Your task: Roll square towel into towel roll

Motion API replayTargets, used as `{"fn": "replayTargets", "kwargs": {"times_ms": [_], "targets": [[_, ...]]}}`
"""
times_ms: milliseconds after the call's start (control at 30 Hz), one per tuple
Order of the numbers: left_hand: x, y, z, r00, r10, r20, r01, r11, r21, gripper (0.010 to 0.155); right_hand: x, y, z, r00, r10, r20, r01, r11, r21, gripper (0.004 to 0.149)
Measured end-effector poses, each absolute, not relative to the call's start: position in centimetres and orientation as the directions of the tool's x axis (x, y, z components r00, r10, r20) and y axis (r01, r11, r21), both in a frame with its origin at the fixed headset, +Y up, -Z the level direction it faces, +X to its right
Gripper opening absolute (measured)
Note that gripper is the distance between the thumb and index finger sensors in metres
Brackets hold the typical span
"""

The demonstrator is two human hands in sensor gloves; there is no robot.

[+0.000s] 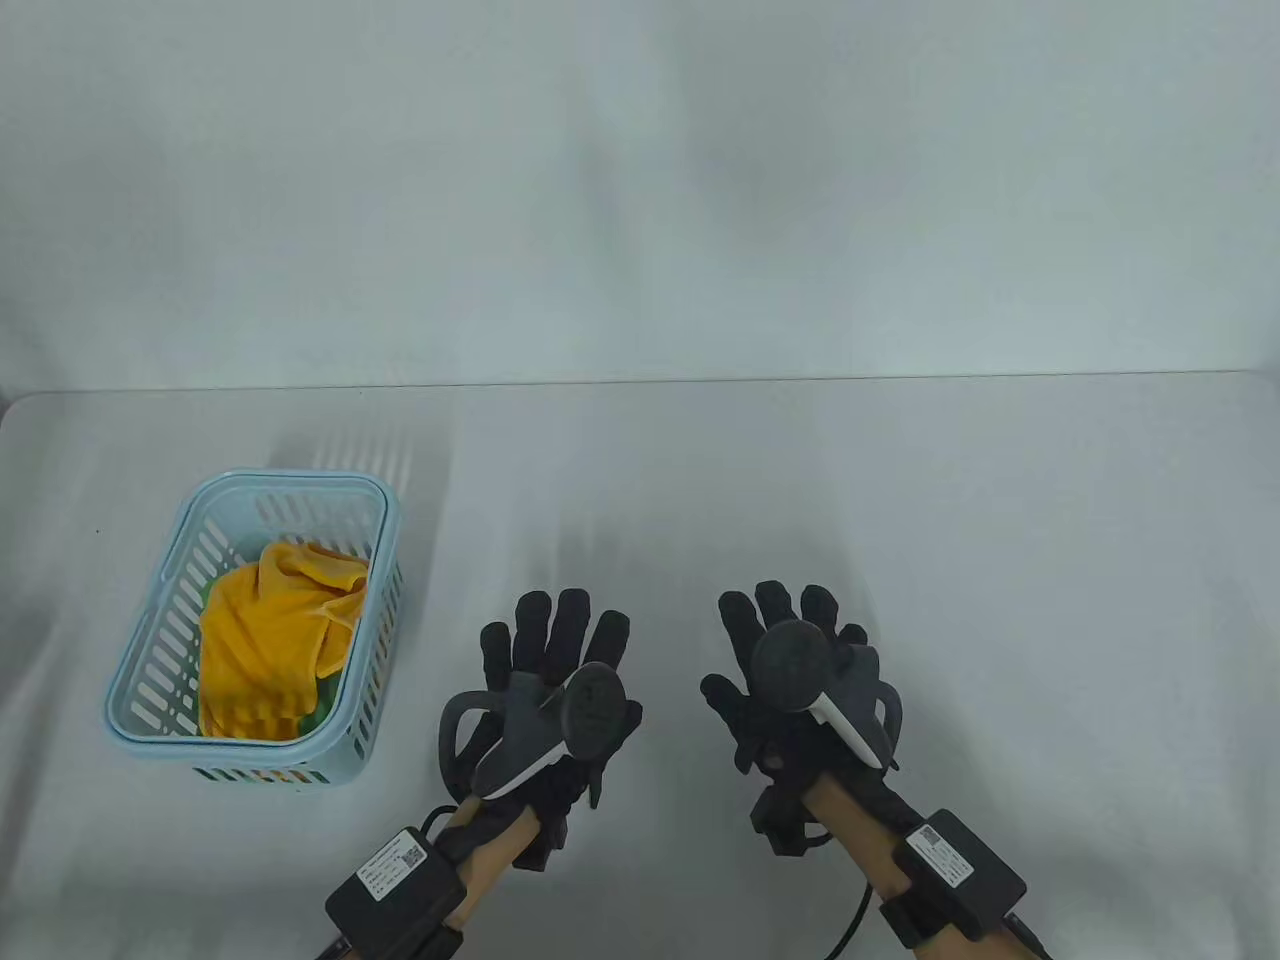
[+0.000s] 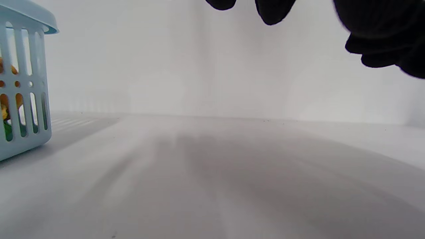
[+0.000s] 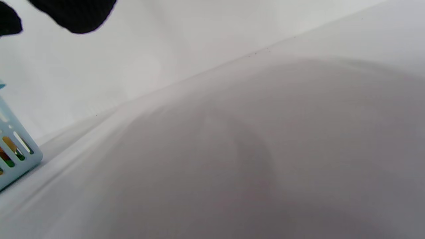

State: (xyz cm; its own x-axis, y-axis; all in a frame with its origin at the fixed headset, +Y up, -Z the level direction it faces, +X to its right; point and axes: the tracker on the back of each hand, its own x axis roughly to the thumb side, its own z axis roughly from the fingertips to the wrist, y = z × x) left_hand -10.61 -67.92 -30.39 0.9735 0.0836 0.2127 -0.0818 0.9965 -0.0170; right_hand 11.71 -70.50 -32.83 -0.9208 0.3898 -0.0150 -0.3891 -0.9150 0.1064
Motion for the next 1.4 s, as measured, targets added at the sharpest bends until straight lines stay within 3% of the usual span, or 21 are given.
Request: {"fn": "replayTargets", "kwargs": {"times_ms": [400, 567, 933, 1200, 1400], "targets": [[-10.6, -67.9, -30.3, 0.973, 0.093, 0.212, -0.089, 0.996, -0.027, 0.083, 12.5, -70.8, -32.7, -0.921, 0.386, -0.042, -0.388, -0.913, 0.122, 0.078], [-10.8, -67.6, -30.0, 0.973, 0.113, 0.2, -0.121, 0.992, 0.03, 0.087, 13.0, -70.7, -32.7, -0.947, 0.318, -0.043, -0.32, -0.941, 0.106, 0.089], [-11.7, -63.8, -30.5, 0.984, 0.129, 0.123, -0.144, 0.982, 0.119, 0.088, 13.1, -70.5, -32.8, -0.972, 0.229, -0.062, -0.232, -0.972, 0.041, 0.088], [-17.1, -56.6, -33.8, 0.989, 0.144, -0.04, -0.136, 0.977, 0.162, 0.087, 13.4, -69.8, -32.6, -0.964, 0.262, -0.05, -0.264, -0.964, 0.044, 0.087], [-23.7, -55.0, -37.2, 0.962, 0.116, -0.246, -0.101, 0.992, 0.075, 0.088, 13.8, -69.1, -32.5, -0.949, 0.311, -0.051, -0.313, -0.949, 0.033, 0.086]]}}
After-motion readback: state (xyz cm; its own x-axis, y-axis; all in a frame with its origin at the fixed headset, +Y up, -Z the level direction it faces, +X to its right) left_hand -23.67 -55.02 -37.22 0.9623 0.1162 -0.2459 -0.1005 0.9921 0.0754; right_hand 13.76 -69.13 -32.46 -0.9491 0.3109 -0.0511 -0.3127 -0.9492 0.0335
